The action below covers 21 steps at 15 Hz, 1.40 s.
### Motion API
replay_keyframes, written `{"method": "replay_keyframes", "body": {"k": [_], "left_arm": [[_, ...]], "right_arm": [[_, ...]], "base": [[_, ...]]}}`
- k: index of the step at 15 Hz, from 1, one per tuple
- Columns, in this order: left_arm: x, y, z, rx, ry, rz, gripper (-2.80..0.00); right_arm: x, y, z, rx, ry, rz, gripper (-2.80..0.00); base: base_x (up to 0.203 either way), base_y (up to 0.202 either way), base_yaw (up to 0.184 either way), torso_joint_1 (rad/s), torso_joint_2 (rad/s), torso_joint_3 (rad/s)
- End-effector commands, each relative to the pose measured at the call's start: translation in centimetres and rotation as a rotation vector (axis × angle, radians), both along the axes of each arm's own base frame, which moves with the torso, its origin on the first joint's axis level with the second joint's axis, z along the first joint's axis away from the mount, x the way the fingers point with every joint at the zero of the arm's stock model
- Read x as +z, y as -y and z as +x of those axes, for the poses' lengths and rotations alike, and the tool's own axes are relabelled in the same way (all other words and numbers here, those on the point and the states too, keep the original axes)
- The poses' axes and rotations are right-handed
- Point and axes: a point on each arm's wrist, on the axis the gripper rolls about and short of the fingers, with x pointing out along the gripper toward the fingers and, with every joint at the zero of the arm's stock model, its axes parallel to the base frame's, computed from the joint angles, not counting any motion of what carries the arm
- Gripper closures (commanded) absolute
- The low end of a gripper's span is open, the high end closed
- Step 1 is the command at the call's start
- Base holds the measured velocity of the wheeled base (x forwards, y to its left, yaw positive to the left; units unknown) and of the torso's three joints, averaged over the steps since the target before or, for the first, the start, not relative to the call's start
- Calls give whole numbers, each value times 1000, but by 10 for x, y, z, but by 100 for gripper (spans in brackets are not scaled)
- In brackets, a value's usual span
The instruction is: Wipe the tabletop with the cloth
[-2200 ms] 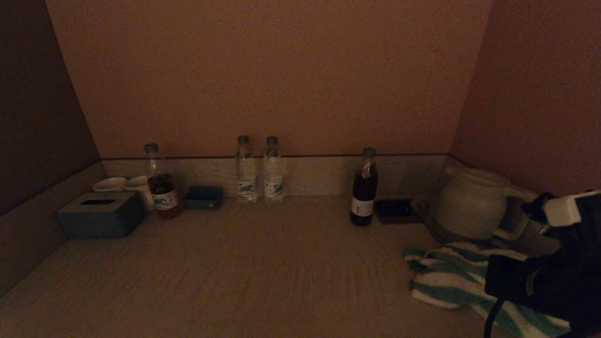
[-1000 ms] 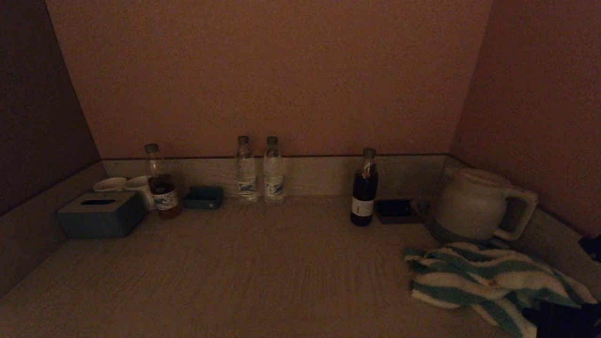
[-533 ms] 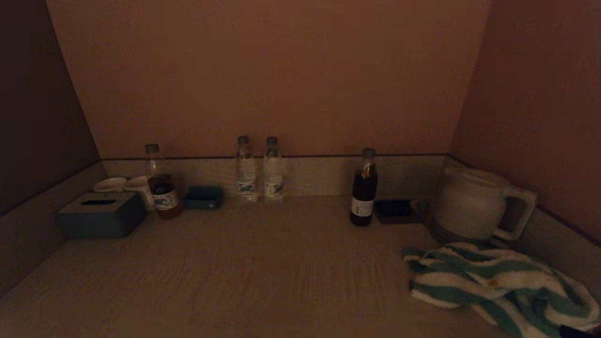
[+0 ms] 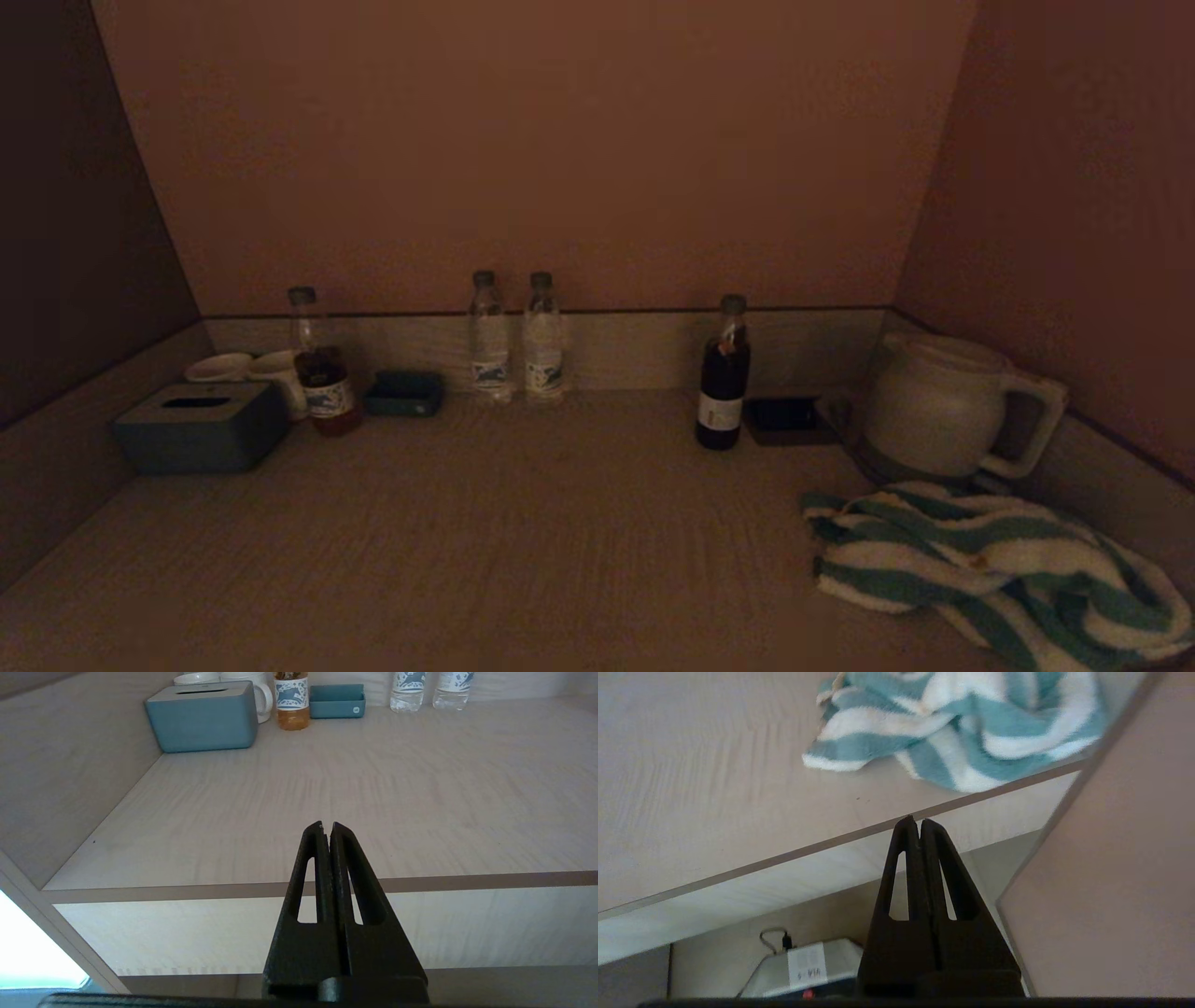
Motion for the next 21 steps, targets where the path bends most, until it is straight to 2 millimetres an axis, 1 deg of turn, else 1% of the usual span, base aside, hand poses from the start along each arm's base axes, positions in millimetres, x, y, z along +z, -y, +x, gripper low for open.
{"method": "replay_keyframes", "body": {"k": [1, 5, 9, 12, 14, 17, 18, 21], "left_arm": [[0, 0, 0, -1, -2, 0, 0], [0, 0, 0, -1, -2, 0, 0], [0, 0, 0, 1, -2, 0, 0], [0, 0, 0, 0, -2, 0, 0], [0, 0, 0, 1, -2, 0, 0], [0, 0, 0, 1, -2, 0, 0], [0, 0, 0, 1, -2, 0, 0], [0, 0, 0, 1, -2, 0, 0]], "right_arm": [[-6, 5, -22, -9, 50, 2, 0], [-11, 7, -36, -35, 83, -8, 0], [-12, 6, -41, -75, 114, -4, 0], [-17, 4, -55, -130, 170, -11, 0], [-27, 3, -62, -152, 173, -29, 0], [-49, 2, -68, -148, 178, -80, 0], [-51, 1, -70, -130, 192, -84, 0], [-58, -1, -81, -4, 269, -140, 0]], "base": [[0, 0, 0, 0, 0, 0], [0, 0, 0, 0, 0, 0], [0, 0, 0, 0, 0, 0], [0, 0, 0, 0, 0, 0], [0, 0, 0, 0, 0, 0], [0, 0, 0, 0, 0, 0], [0, 0, 0, 0, 0, 0], [0, 0, 0, 0, 0, 0]]}}
